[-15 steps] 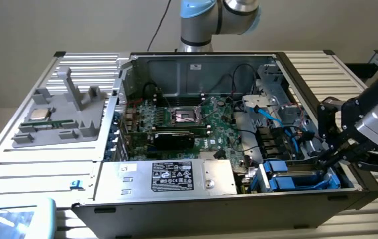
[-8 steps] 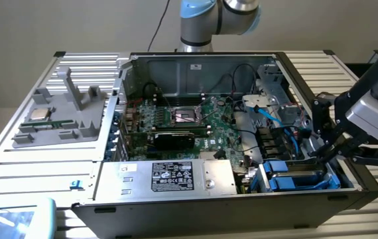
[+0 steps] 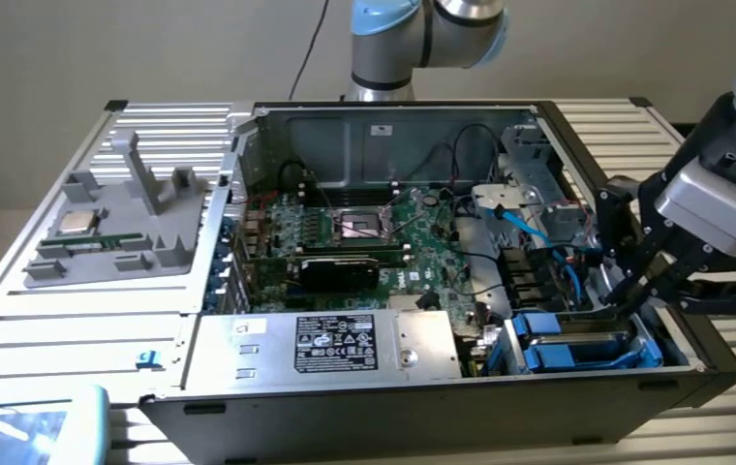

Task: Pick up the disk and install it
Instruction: 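Insert the first disk wire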

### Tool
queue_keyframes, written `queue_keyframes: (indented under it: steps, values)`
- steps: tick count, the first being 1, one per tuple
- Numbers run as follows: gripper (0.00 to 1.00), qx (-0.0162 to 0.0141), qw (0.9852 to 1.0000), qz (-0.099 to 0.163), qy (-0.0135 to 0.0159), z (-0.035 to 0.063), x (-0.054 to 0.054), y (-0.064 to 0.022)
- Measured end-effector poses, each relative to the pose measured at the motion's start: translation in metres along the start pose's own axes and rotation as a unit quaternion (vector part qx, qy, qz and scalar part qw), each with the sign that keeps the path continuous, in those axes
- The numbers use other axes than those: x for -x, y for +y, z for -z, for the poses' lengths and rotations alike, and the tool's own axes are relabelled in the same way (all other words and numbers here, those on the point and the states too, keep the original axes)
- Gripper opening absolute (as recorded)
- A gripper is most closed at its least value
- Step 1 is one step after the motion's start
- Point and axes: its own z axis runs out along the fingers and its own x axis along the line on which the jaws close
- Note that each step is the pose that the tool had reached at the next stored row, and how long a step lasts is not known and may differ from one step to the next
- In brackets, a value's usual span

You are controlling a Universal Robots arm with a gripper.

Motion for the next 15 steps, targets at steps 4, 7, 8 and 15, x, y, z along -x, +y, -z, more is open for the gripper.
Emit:
queue_keyframes:
  steps: [4,7,8,15]
  values:
    - [0.16,0.0059,0.9999,0.0,0.0126,0.0016,0.007,-0.0012]
    - [0.16,0.0092,0.9998,0.0,0.0195,0.0017,0.014,-0.0054]
    - [0.16,0.0099,0.9997,0.0,0.0211,0.0016,0.016,-0.0069]
    - [0.16,0.0116,0.9996,-0.008,0.0247,0.0013,0.021,-0.0103]
